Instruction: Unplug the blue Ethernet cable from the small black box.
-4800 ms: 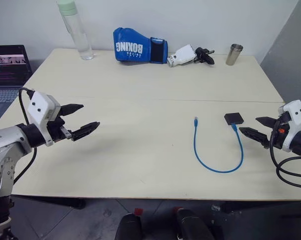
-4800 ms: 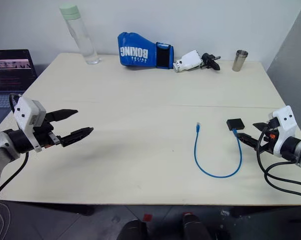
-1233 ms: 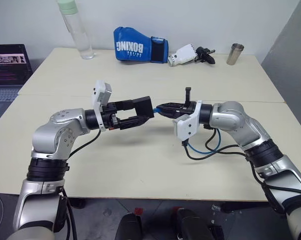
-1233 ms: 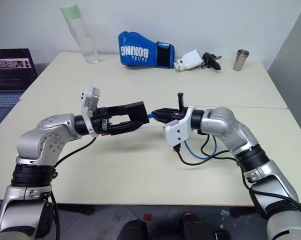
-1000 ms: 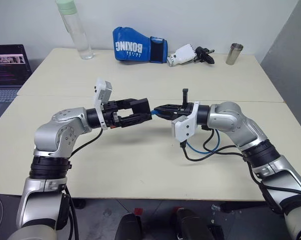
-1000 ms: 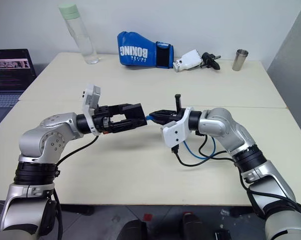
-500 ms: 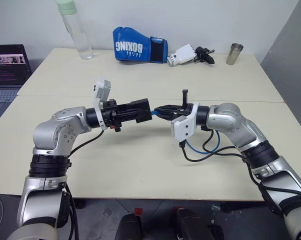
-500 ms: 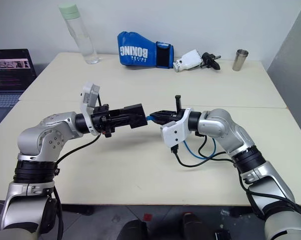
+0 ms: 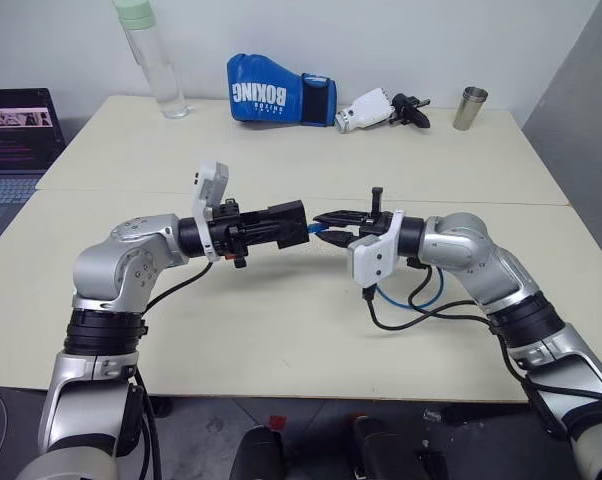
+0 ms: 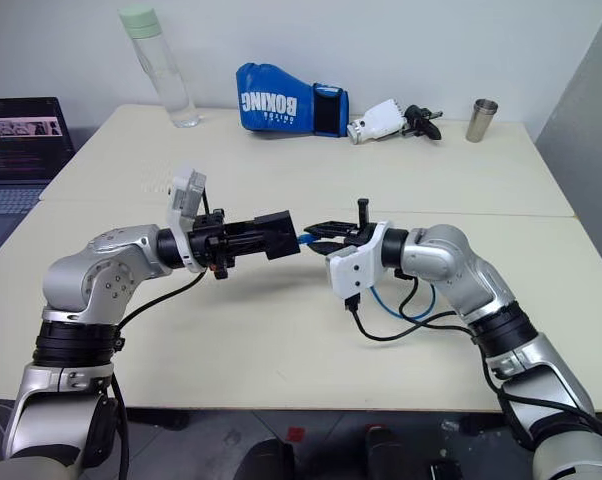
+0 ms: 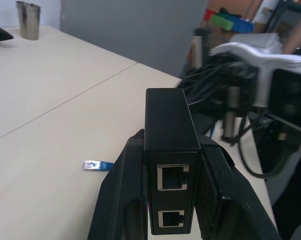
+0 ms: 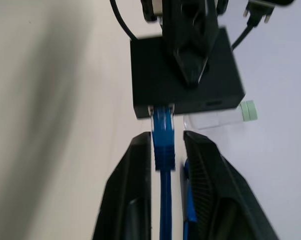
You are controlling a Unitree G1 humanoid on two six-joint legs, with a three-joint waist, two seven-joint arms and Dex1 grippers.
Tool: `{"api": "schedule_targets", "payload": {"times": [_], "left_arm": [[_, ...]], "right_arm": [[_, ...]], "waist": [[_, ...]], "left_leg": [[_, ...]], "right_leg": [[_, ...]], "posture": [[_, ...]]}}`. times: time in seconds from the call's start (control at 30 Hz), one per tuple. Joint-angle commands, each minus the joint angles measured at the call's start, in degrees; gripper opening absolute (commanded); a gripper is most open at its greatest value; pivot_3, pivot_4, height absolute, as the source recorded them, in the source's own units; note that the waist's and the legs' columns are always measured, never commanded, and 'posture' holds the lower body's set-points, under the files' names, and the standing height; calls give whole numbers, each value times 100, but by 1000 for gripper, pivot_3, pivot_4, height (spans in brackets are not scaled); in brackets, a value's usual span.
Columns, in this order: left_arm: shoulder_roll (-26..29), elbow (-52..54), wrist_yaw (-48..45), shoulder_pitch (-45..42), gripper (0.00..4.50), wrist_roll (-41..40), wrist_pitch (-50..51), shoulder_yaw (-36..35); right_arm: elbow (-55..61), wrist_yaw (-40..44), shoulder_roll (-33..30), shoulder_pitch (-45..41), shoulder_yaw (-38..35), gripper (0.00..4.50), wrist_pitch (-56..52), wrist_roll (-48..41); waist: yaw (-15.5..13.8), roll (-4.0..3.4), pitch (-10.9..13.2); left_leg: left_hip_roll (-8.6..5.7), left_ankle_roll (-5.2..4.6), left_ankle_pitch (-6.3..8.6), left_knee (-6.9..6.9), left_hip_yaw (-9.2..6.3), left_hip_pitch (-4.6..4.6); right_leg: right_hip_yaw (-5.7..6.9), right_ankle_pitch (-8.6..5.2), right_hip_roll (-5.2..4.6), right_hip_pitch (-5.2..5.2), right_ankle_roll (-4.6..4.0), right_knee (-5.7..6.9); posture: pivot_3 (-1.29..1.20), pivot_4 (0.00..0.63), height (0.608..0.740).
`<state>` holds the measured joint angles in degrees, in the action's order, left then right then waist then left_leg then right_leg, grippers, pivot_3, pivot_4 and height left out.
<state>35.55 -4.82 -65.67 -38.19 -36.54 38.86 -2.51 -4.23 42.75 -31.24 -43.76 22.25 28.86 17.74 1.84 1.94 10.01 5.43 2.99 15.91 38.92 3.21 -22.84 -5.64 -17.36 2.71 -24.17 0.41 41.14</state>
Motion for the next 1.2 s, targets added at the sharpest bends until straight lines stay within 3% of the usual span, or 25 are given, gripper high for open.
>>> {"api": "schedule_targets", "payload": {"times": [0.03,0.13,0.27,0.4,0.57,0.8,1.2], "left_arm": [[-28,64,-98,-200,795,180,-340,87],[23,70,-314,-234,795,351,-545,260],[186,235,-761,-182,795,600,-854,555],[305,334,-1078,-216,795,695,-1045,684],[360,286,-1215,-313,795,787,-1193,687],[393,327,-1282,-337,795,785,-1190,649],[432,400,-1277,-297,795,786,-1197,628]], "right_arm": [[781,600,-247,190,-192,2244,-555,-653],[1253,1030,-359,344,-360,2263,-1430,-1333],[1886,1363,-342,434,-680,2263,-3781,-2493],[2182,1483,-307,125,-879,2263,-5795,-3411],[2302,1743,-418,-266,-927,2263,-7485,-4285],[2025,1607,-246,-597,-804,2263,-8290,-4552],[1614,1440,58,-697,-536,2263,-8191,-4323]], "waist": [[-1,0,0],[-4,0,0],[-7,0,0],[-6,0,0],[-6,0,0],[-4,0,0],[-1,0,0]], "left_leg": [[1,0,0,0,-1,-1],[0,0,0,0,-1,-1],[-1,0,0,1,-1,0],[1,0,0,1,-1,0],[0,-11,6,0,-3,-1],[-2,-26,14,0,-5,-6],[-2,-26,15,-1,-7,-9]], "right_leg": [[1,0,0,0,0,0],[1,0,0,2,0,-1],[2,0,0,3,0,0],[2,0,1,2,0,0],[5,-1,3,0,-2,-1],[5,-2,4,-2,-1,-3],[6,-2,5,-6,-1,-3]], "posture": [[0,150,740],[0,150,740],[0,150,740],[0,150,740],[0,150,740],[0,150,740],[0,150,740]]}}
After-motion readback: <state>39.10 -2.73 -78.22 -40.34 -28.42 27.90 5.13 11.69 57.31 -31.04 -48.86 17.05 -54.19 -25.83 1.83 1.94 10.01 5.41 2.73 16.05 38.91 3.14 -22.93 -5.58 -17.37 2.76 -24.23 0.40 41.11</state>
